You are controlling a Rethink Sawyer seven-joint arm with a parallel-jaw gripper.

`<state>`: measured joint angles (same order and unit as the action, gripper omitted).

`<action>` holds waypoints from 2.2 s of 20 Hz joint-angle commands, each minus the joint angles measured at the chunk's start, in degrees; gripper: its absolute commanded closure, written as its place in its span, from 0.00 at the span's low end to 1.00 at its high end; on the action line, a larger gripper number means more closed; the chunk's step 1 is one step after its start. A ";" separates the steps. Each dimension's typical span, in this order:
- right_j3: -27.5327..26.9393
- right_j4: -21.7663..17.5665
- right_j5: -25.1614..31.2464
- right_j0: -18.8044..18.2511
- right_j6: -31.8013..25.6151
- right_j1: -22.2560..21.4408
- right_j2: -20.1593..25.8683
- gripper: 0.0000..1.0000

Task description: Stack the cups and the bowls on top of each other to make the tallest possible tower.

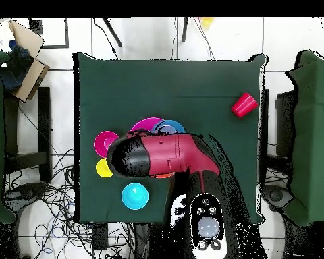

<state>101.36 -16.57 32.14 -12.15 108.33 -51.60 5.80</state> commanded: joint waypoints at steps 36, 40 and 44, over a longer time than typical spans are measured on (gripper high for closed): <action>3.42 0.71 -6.81 -2.90 3.93 1.89 -0.93 0.00; 3.44 0.04 -9.13 -4.59 3.21 2.67 -0.25 0.00; 3.60 -0.88 -11.78 -8.39 0.65 3.85 1.80 0.00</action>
<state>101.71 -16.23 23.93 -19.01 108.70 -50.63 2.10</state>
